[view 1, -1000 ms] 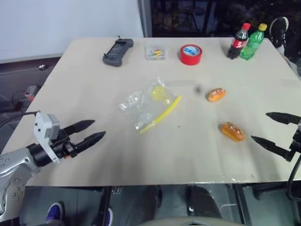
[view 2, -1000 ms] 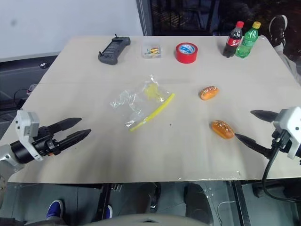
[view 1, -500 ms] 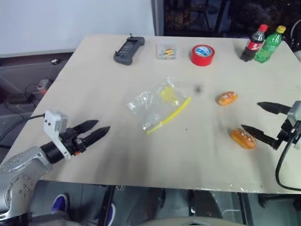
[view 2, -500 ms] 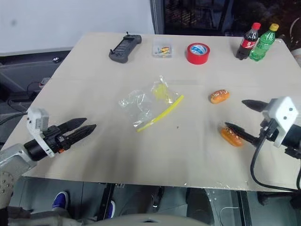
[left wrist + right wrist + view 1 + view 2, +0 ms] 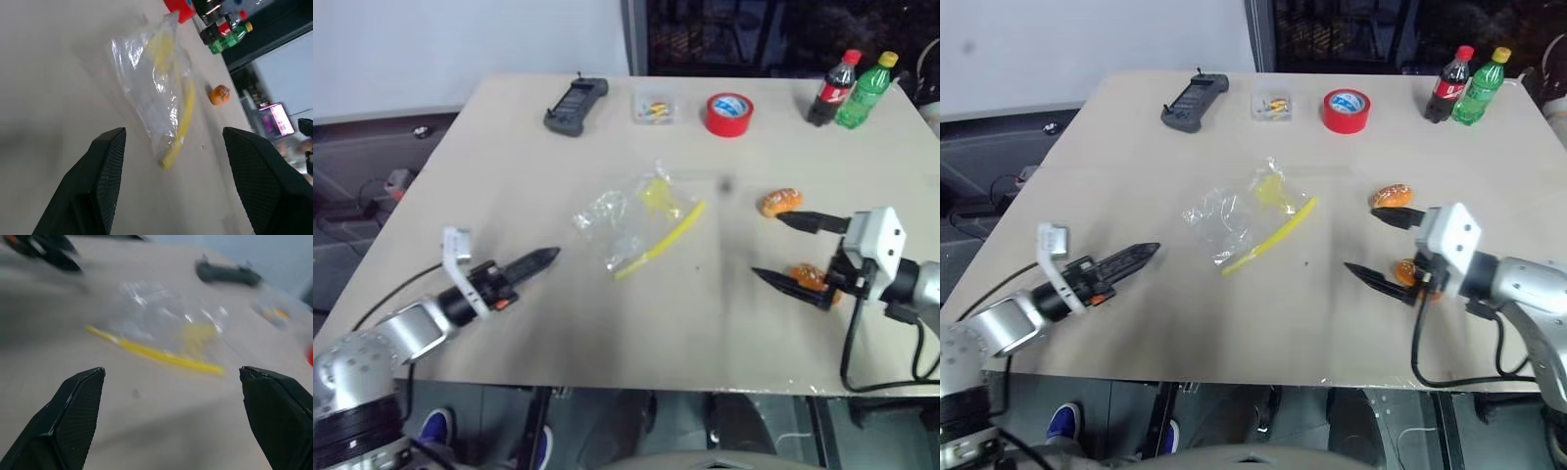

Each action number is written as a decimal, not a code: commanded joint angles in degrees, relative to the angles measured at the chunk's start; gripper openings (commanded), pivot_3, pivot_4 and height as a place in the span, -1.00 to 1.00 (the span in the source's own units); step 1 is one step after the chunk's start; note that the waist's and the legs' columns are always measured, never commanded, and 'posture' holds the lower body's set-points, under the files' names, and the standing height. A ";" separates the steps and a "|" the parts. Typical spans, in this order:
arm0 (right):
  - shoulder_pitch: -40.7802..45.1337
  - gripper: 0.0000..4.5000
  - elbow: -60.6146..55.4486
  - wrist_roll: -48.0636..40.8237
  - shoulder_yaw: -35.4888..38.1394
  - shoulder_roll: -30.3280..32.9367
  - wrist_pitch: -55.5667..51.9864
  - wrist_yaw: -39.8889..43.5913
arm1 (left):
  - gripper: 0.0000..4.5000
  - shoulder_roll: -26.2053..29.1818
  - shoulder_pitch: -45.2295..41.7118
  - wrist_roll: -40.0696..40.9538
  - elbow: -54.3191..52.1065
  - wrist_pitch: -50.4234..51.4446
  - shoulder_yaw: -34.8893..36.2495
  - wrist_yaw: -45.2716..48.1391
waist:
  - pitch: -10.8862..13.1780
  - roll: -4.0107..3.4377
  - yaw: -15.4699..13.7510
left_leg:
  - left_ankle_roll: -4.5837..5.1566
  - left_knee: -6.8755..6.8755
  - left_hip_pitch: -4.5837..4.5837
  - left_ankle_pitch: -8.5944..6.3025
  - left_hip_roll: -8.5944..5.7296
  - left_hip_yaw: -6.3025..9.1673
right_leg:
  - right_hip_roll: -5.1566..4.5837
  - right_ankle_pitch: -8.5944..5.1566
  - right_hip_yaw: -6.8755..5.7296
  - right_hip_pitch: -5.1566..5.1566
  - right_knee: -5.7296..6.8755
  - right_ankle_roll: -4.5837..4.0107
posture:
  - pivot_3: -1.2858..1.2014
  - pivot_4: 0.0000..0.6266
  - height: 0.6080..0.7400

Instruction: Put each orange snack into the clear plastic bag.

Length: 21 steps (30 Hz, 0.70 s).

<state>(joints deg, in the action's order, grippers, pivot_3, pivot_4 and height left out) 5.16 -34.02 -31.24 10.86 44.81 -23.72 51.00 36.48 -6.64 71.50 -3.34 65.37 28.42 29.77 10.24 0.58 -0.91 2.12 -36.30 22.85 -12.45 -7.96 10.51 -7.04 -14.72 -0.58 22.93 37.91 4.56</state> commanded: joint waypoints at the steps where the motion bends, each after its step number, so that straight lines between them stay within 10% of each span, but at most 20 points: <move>1: 1.98 1.00 -0.71 1.23 -2.46 -0.09 2.45 0.94 | 0.48 -1.18 -3.31 -2.85 1.83 -2.05 -2.98 1.28 | 0.00 0.01 -0.13 | -0.04 0.00 0.01 0.02 0.00 0.00 | 0.00 0.01 0.00 0.02 -0.01 -0.02 | 0.03 -0.52 1.00; 21: -2.30 1.00 -6.74 1.37 -3.54 -0.18 1.80 -1.85 | 0.38 -12.03 -24.09 -18.08 29.97 0.25 -14.40 5.90 | -0.25 0.07 -0.12 | -0.07 -0.10 0.03 0.05 0.00 -0.27 | 0.16 0.13 0.11 0.12 0.05 0.10 | 0.03 -0.52 1.00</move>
<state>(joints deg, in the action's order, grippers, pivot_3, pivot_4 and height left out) 2.91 -38.02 -29.61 5.63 44.34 -22.16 50.03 25.62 -31.11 55.20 23.14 64.27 15.30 36.12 9.99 0.65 -1.03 2.04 -36.40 22.87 -12.40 -7.96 10.22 -6.88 -14.59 -0.48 23.04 37.96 4.67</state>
